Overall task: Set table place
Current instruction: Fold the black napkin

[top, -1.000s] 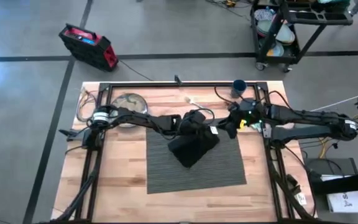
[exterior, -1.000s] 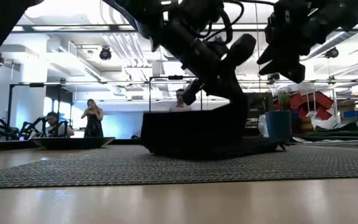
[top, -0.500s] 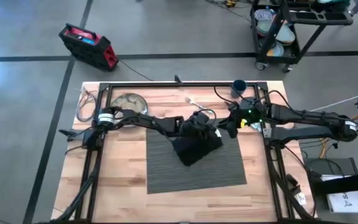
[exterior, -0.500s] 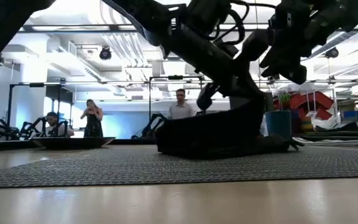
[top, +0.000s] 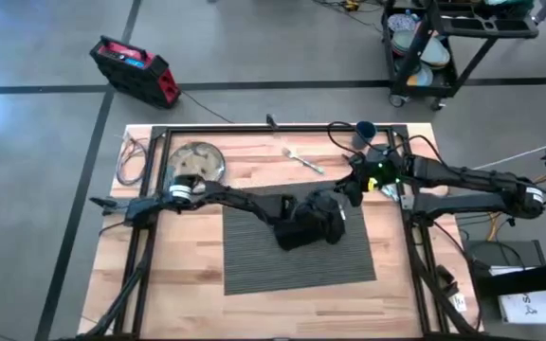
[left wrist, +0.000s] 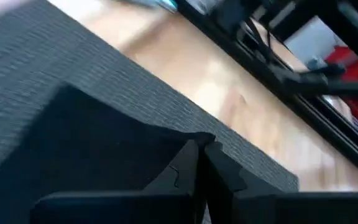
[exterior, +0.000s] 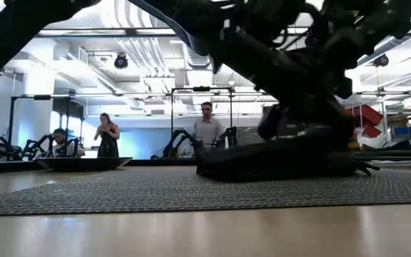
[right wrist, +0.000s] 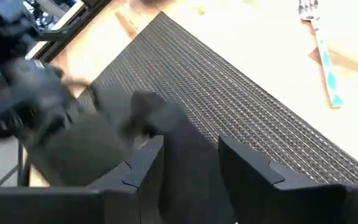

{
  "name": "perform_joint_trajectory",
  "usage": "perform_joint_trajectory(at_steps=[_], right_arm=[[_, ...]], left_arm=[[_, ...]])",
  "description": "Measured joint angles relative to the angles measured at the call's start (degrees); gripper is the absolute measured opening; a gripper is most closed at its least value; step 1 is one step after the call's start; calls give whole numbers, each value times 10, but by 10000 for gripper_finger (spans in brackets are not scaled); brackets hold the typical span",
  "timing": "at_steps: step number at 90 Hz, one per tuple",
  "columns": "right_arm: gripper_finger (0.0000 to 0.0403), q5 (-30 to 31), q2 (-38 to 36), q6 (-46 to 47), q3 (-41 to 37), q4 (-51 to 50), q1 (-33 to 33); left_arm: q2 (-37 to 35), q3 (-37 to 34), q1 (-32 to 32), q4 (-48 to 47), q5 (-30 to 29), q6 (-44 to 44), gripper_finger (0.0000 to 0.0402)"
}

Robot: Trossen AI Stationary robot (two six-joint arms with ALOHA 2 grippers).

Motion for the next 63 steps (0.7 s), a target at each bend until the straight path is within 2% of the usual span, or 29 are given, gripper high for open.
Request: perform_joint_trajectory(at_steps=[26, 63], right_arm=[[125, 0, 0, -6, 0, 23, 0], [112, 0, 0, -4, 10, 38, 1]], left_arm=[[23, 30, -11, 8, 5, -7, 5], [22, 28, -13, 29, 30, 24, 66]])
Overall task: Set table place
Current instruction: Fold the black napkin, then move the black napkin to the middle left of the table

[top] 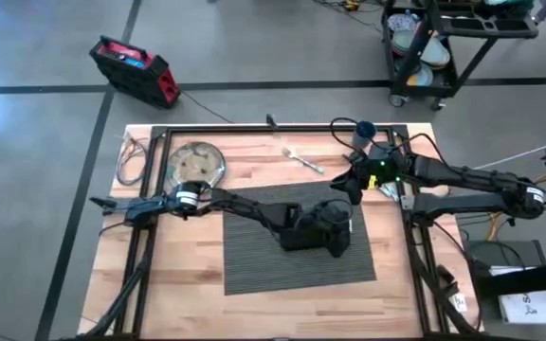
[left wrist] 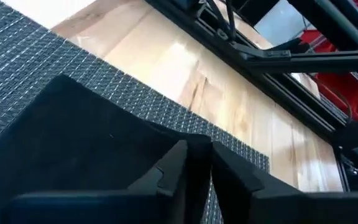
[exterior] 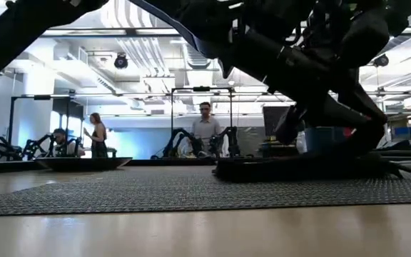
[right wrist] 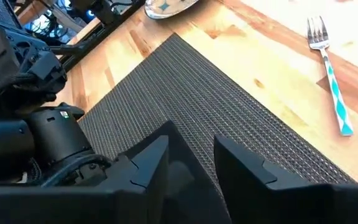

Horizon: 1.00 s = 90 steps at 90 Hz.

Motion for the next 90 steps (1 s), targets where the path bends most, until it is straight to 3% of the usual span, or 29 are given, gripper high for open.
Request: perform_joint_trajectory(at_steps=[35, 46, 70, 90], right_arm=[[129, -2, 0, 4, 0, 0, 0], [134, -34, 0, 7, 0, -5, 0], [134, -66, 0, 42, -12, -61, 42], [117, 83, 0, 170, -63, -40, 141]], left_arm=[[0, 0, 0, 51, 59, 60, 138], [-2, 0, 2, 34, 101, 118, 155], [-39, -1, 18, -179, 134, 234, 144], [-70, -1, 43, -350, 133, 402, 107]])
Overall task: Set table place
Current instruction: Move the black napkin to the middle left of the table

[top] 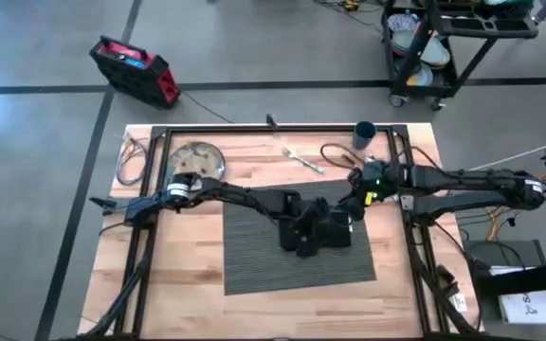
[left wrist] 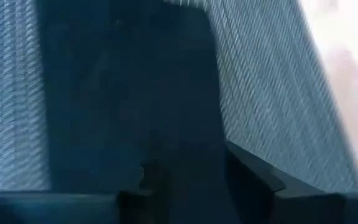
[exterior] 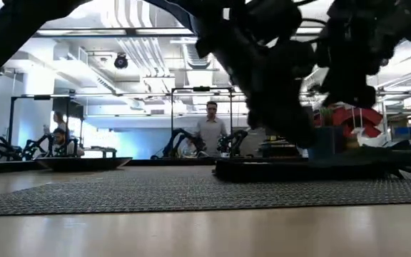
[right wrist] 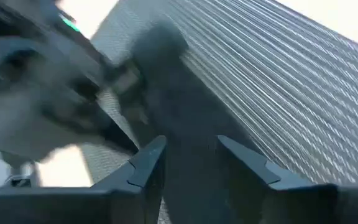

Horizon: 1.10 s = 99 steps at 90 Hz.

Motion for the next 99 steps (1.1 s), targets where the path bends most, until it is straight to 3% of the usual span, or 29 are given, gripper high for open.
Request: perform_joint_trajectory(at_steps=[13, 25, 38, 53, 68, 77, 86, 99], right_arm=[[108, 121, 0, 131, -31, 70, 91], [103, 277, 2, 240, -44, 80, 193], [96, 421, 33, 411, -61, 76, 325], [86, 559, 124, 609, -56, 80, 461], [73, 553, 240, 699, -16, 76, 488], [65, 548, 309, 708, 24, 70, 481], [60, 549, 370, 747, 64, 30, 475], [65, 548, 408, 803, 103, -37, 475]], left_arm=[[-15, 0, 17, -106, 3, 126, 84], [-48, -30, 37, -147, 39, 203, 63], [-108, -99, 68, -113, 117, 253, 42], [-200, -203, 114, -2, 105, 268, 25], [-267, -289, 160, 164, 95, 194, 23], [-281, -327, 168, 248, 146, 107, 25], [-280, -360, 146, 257, 211, 106, 24], [-273, -400, 95, 247, 183, 165, 27]])
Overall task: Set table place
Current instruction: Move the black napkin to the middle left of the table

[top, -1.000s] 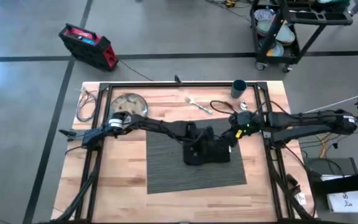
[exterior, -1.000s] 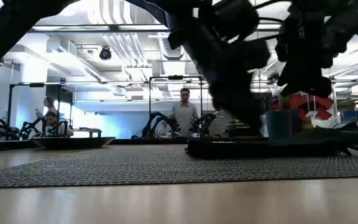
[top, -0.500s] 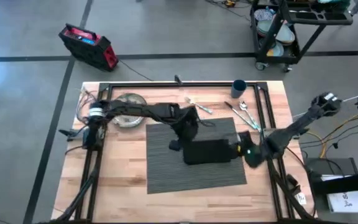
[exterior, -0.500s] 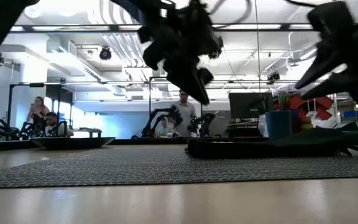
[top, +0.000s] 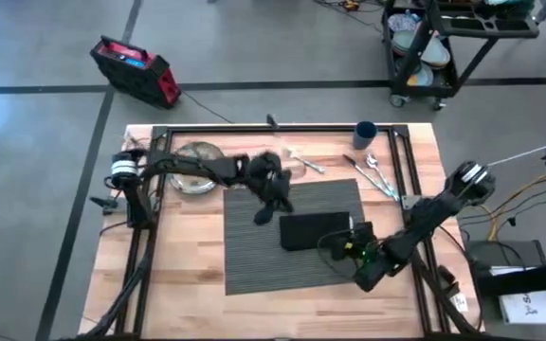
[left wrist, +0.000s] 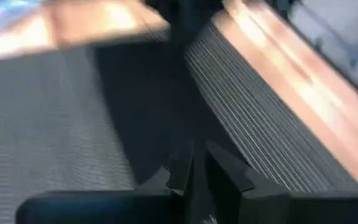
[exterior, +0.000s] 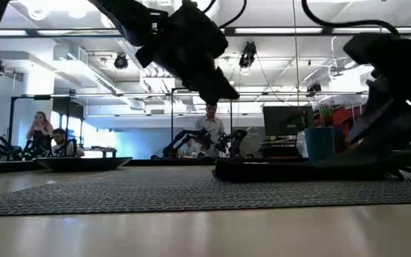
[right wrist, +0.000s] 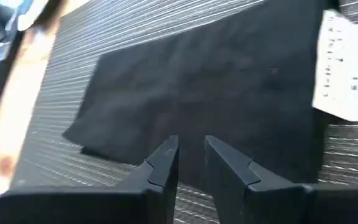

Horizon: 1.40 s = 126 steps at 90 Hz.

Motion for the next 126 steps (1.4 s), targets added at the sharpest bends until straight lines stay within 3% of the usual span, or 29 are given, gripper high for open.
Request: perform_joint_trajectory(at_steps=[15, 38, 60, 91, 126], right_arm=[[63, -15, -10, -3, 8, -6, 0], [25, -51, -15, -5, 7, -32, -10], [3, -76, -33, -13, 7, -83, -20], [0, -146, -44, -34, 0, -127, -45], [0, -161, -44, -37, -16, -127, -68]], left_arm=[[0, -13, -37, 10, -69, 43, 28], [5, -19, -42, 12, -73, 23, 23], [6, -41, -45, -63, -89, -10, 22], [7, -76, -49, -69, -88, -33, 22], [7, -119, -50, -40, -87, -36, 22]])
